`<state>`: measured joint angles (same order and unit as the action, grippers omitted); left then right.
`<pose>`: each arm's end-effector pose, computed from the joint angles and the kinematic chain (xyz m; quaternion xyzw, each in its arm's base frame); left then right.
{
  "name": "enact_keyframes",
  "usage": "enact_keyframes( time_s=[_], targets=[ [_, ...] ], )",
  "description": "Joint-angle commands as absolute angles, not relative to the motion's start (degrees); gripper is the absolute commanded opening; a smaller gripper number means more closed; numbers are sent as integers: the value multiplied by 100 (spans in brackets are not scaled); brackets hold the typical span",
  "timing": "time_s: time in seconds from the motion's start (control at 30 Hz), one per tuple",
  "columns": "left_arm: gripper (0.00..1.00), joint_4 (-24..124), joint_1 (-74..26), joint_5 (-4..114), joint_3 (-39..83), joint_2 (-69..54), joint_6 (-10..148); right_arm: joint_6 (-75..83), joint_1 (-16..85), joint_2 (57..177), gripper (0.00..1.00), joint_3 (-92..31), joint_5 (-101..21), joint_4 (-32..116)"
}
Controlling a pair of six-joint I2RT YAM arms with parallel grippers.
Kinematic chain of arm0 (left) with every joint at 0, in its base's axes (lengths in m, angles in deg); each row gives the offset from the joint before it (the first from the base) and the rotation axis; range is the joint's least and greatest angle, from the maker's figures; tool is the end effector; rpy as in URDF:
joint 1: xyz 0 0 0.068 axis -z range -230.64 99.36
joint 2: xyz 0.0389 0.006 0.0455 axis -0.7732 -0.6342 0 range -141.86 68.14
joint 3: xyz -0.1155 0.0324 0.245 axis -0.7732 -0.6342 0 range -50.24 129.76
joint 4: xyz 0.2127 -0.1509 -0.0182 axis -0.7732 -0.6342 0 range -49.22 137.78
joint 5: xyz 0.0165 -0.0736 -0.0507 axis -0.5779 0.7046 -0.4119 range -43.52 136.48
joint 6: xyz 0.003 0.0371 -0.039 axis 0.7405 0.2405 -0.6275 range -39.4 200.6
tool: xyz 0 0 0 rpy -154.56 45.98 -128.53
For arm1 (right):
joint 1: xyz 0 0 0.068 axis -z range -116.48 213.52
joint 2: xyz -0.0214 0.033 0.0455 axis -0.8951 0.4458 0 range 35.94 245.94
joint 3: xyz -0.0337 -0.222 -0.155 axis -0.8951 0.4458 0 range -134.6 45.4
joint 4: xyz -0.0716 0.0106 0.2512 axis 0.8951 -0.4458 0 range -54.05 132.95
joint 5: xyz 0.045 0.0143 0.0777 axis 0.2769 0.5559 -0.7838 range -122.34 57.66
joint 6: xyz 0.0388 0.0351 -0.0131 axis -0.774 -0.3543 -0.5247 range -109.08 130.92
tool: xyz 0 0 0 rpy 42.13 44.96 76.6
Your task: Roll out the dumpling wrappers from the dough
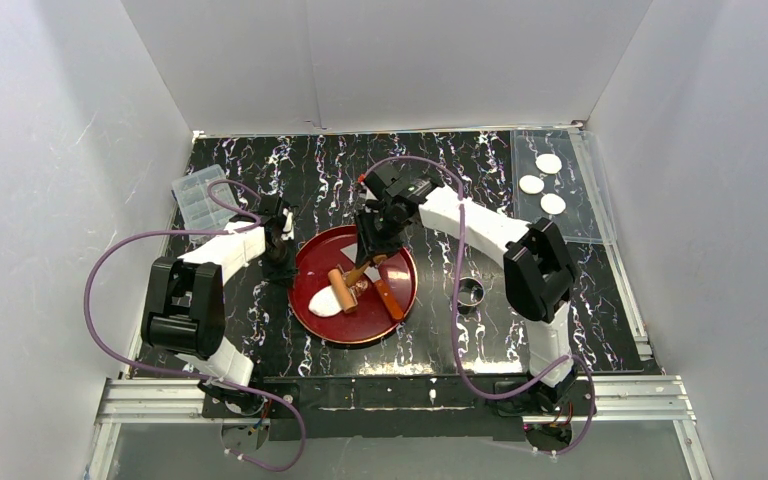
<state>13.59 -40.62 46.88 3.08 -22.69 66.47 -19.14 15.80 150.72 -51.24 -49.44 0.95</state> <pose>0.2847 -0.0506 0.1719 -0.0348 0.9867 -0.0367 0.1548 0.2855 0.3295 0.2403 -0.1845 0.9383 0.2718 0.1081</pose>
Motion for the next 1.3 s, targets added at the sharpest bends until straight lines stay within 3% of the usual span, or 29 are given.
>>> enact_keyframes(
  time_s=[0.0, 0.3, 0.67, 0.8, 1.03, 1.27],
  targets=[
    [0, 1369, -4053, 4438, 433, -2067, 6662, -1202, 1571, 15521, 1, -4992, -3184, -1076],
    [0, 1365, -4053, 4415, 425, -2020, 6662, -1182, 953, 16447, 1, -6907, -4423, -1666],
    [0, 1377, -4058, 4414, 409, -1992, 6662, -831, 1688, 15771, 1, -5325, -2755, -1651],
    [0, 1377, -4054, 4420, 425, -2028, 6662, -949, 1385, 15963, 1, -5708, -3140, -1639],
    [0, 1362, -4058, 4409, 432, -2022, 6662, -1078, 847, 16730, 1, -7677, -3977, -1965],
    [0, 1385, -4054, 4414, 404, -1951, 6665, -1001, 1314, 16204, 1, -6336, -3375, -1856]
  ],
)
